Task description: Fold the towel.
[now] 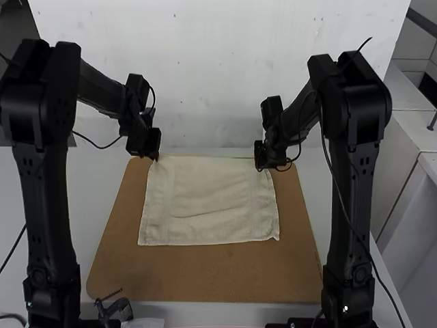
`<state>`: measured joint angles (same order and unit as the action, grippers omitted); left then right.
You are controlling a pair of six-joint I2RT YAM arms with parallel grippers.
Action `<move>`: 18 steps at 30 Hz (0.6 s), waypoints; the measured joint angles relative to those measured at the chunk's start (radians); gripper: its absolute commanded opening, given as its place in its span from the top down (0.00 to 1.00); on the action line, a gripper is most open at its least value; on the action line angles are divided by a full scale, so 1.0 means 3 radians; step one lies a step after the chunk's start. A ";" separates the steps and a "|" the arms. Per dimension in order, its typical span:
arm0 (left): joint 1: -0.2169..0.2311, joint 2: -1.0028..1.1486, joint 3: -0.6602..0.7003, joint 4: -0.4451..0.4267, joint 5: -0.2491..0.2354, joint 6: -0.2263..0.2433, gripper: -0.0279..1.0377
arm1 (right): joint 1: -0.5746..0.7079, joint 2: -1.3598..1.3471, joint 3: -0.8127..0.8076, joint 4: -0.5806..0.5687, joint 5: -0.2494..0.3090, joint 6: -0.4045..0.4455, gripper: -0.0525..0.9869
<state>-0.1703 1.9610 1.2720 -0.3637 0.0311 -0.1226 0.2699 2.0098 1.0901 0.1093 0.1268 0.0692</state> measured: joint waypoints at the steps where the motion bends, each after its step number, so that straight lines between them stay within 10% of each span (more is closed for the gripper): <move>1: 0.0000 -0.0070 0.0000 0.0000 0.0005 -0.0018 0.96 | -0.0005 -0.0042 0.0000 0.0051 0.0013 0.0006 0.94; 18: -0.0048 -0.0877 -0.0463 -0.0148 0.0027 -0.0144 0.95 | -0.0015 -0.0865 -0.0702 0.0500 0.0051 -0.0008 0.93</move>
<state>-0.1848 1.6978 1.1332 -0.4080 0.0391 -0.1658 0.2653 1.7504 0.8795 0.2592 0.1421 0.0669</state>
